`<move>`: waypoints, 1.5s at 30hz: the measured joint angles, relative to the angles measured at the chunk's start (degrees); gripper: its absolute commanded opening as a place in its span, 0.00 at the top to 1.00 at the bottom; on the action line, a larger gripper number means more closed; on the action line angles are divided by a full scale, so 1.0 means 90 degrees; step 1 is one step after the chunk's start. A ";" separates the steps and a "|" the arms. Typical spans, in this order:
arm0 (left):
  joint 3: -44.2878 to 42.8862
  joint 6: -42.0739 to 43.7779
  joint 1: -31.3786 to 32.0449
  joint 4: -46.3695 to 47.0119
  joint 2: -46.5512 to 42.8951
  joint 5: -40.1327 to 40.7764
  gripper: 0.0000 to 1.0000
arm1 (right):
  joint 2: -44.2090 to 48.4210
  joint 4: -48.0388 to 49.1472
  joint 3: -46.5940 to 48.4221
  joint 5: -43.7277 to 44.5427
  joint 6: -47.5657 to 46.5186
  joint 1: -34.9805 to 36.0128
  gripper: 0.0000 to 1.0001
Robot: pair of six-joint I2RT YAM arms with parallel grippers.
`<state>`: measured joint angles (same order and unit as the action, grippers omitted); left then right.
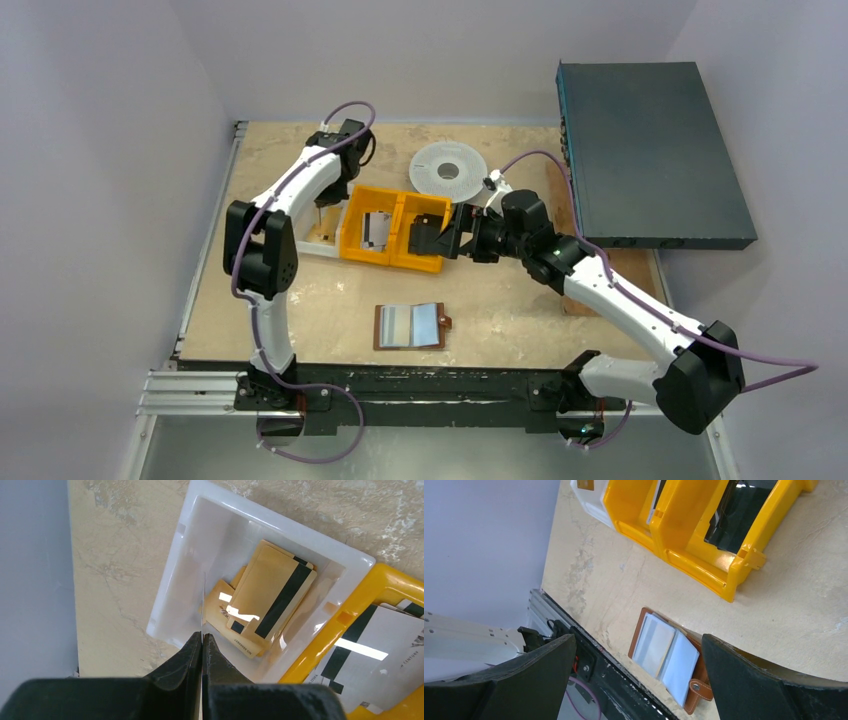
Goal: Take the credit cards out of the card holder
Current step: Place the credit card in the storage box, then remove the credit card from the card holder.
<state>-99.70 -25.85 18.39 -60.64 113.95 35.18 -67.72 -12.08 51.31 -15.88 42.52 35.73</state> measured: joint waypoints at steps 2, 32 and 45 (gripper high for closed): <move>-0.0061 0.0049 -0.0002 -0.0015 0.0160 0.0049 1.00 | 0.0010 -0.0046 0.0000 0.0024 -0.0017 0.0000 0.01; 0.0614 0.0153 -0.0029 0.0053 -0.1948 -0.1440 0.42 | -0.0442 -0.0095 -0.0019 0.0500 -0.0185 0.0665 0.01; 0.3548 -0.0695 0.0389 0.0702 -0.4335 -0.3723 0.42 | -0.1795 -0.0236 0.0005 0.1834 0.0024 0.2633 0.16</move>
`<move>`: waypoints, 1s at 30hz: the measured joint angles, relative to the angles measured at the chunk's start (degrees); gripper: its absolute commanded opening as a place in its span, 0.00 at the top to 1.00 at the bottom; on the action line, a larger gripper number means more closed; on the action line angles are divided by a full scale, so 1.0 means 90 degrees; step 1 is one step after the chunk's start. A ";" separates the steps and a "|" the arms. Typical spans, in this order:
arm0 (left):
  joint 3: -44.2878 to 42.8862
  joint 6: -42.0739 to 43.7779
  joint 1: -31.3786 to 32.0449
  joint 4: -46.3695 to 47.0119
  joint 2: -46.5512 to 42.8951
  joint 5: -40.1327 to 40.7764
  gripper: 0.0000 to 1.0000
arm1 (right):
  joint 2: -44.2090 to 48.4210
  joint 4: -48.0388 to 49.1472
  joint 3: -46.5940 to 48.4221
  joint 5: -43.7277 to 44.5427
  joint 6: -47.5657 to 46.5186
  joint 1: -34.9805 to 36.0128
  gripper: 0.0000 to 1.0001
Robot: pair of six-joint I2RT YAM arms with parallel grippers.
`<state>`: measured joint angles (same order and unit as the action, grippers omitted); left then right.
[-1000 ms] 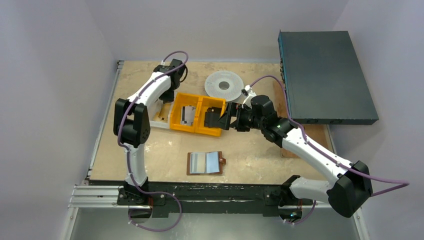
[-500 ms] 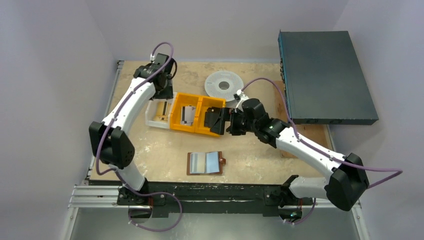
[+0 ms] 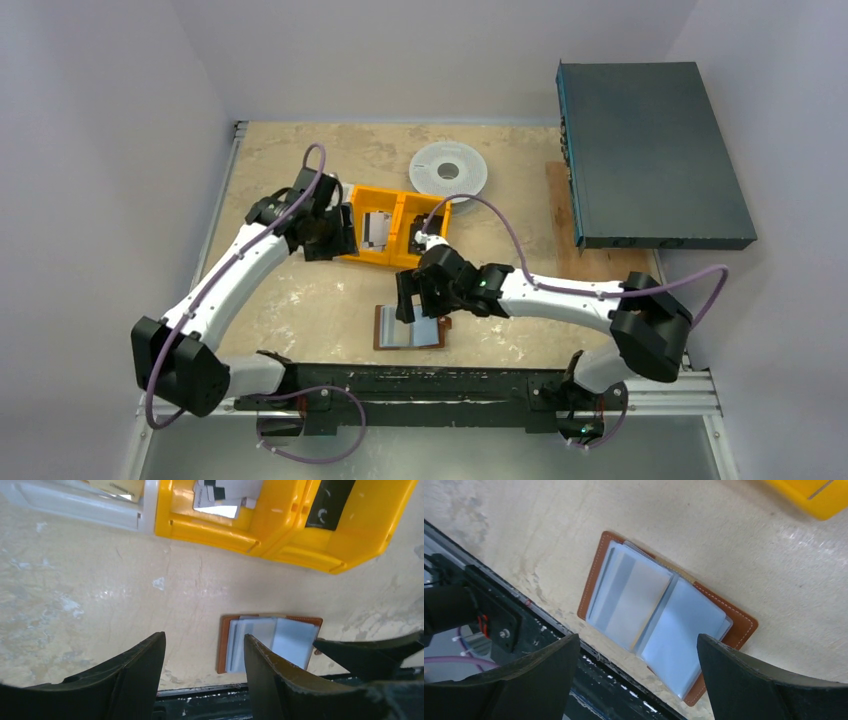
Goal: Take the credit cards out of the card holder
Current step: Remove the credit card from the card holder.
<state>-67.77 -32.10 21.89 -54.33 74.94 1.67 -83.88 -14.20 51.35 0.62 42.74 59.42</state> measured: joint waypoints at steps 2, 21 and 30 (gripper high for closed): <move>0.0316 -0.0085 0.0007 0.0063 -0.0277 -0.0172 0.42 | -0.0231 -0.0053 0.0078 0.0114 0.0046 0.0136 0.22; 0.2076 -0.0508 0.0032 0.0350 -0.1498 -0.0607 0.42 | -0.2251 -0.1008 0.1724 0.0969 0.0100 0.0699 0.50; 0.2353 -0.0500 0.0032 0.0459 -0.1557 -0.0704 0.43 | -0.2550 -0.1205 0.2004 0.1022 0.0136 0.0748 0.77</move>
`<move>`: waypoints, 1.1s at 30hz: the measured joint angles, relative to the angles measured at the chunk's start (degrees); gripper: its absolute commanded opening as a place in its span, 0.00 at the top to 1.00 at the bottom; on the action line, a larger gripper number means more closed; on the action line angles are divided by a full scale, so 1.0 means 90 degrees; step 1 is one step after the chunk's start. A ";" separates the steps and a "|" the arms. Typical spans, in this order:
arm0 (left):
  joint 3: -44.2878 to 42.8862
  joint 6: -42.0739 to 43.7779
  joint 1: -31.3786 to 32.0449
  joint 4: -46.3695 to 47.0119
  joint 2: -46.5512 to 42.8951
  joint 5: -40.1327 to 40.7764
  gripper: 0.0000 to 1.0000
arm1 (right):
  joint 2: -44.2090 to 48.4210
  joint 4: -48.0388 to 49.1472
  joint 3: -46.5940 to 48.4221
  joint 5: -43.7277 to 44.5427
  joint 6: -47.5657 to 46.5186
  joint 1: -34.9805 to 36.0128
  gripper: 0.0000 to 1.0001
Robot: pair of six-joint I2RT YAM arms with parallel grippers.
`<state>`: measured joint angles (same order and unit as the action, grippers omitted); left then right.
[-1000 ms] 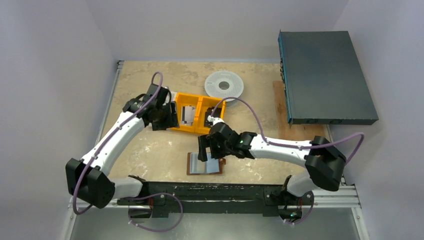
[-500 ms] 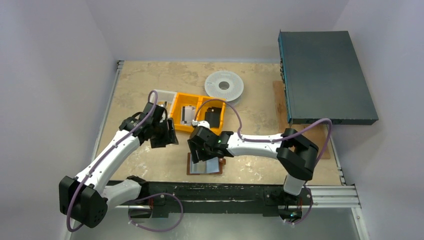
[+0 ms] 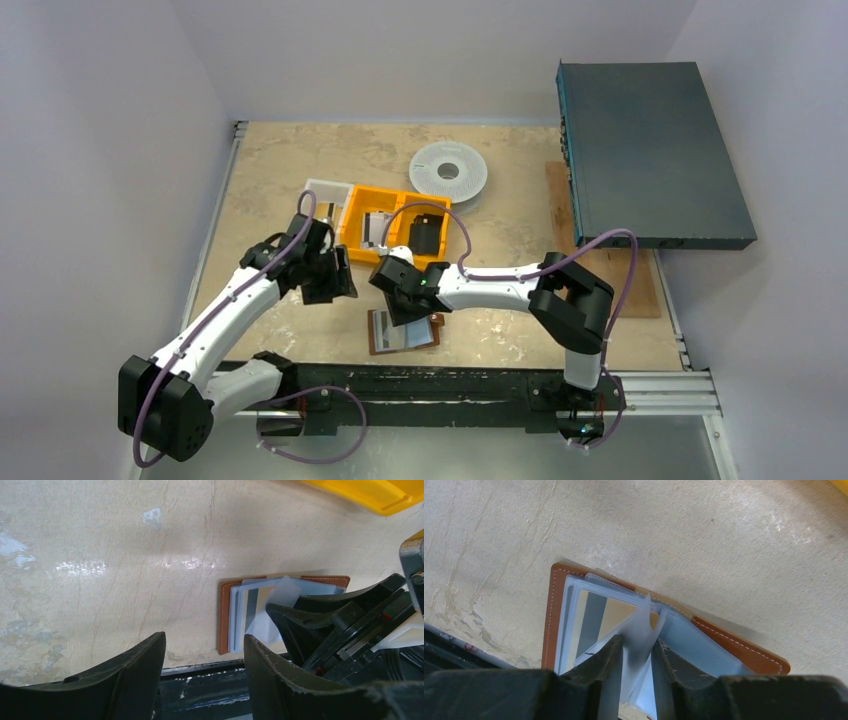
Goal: Take the credit cards out of the card holder
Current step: Remove the credit card from the card holder.
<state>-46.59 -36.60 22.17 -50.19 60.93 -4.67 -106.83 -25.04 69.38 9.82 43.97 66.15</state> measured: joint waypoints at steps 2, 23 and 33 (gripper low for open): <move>0.0104 0.0007 0.0005 0.0080 0.0002 -0.0138 0.44 | 0.0000 0.0044 -0.0036 -0.0022 0.0029 0.0000 0.81; 0.1270 -0.0894 0.1098 0.2397 0.1195 -0.1967 0.67 | 0.0760 0.2540 -0.1987 -0.1741 0.0476 -0.0916 0.92; 0.1331 -0.1061 0.1430 0.2858 0.1819 -0.1994 0.69 | 0.0792 0.3599 -0.2601 -0.2535 0.0733 -0.1282 0.93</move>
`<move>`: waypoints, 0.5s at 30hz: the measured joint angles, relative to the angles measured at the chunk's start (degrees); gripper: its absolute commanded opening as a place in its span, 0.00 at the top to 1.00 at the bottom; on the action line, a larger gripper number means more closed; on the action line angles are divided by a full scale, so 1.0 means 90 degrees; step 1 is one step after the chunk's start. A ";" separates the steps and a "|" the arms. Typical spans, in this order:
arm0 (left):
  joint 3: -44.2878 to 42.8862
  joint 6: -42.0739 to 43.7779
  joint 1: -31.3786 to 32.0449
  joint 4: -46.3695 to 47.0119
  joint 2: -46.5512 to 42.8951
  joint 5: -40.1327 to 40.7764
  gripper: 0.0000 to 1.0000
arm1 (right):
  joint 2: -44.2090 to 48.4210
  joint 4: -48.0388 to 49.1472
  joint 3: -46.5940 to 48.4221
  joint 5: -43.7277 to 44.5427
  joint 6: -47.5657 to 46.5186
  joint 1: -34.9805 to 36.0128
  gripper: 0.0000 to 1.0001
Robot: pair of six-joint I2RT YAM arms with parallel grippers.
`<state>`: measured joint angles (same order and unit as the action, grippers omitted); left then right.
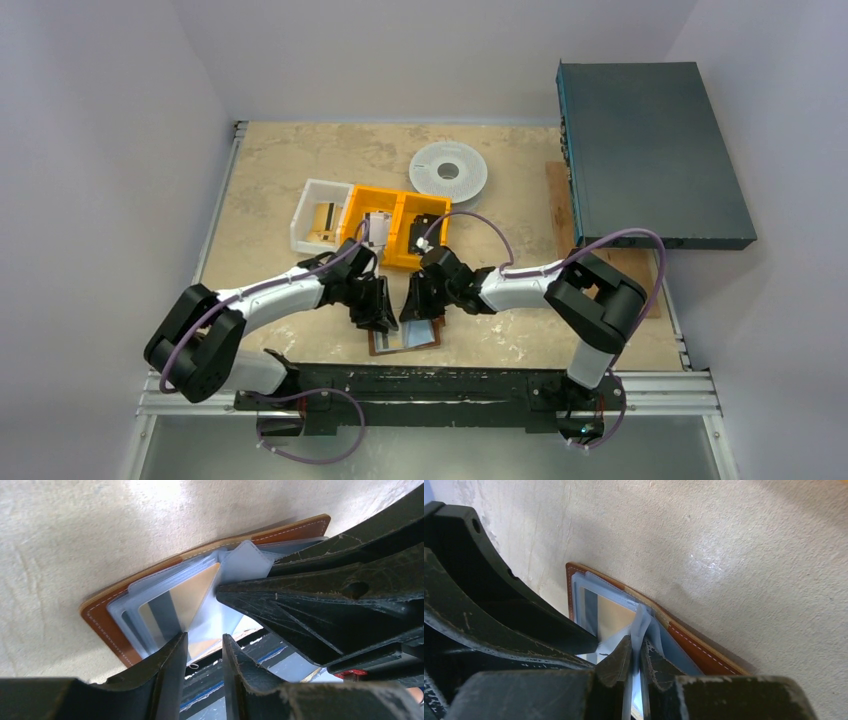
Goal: Take the credit cards out of the card holder
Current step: Remove the credit card from the card holder.
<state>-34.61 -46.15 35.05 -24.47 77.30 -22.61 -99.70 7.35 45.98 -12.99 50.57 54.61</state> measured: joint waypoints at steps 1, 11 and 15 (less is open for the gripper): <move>-0.0005 -0.0029 0.0024 0.0046 0.0053 -0.0022 0.69 | 0.0000 0.0090 -0.0051 -0.0053 0.0024 -0.0029 0.93; -0.0214 -0.0202 0.0362 0.0131 0.0418 0.0051 0.77 | -0.0046 0.0765 -0.0423 -0.0542 0.0243 -0.0287 0.89; -0.0299 -0.0323 0.0481 0.0185 0.0602 0.0058 0.86 | -0.0044 0.0838 -0.0447 -0.0629 0.0289 -0.0321 0.74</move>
<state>-37.30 -49.06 39.38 -22.81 82.72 -22.09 -100.09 14.90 41.95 -18.65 53.17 51.72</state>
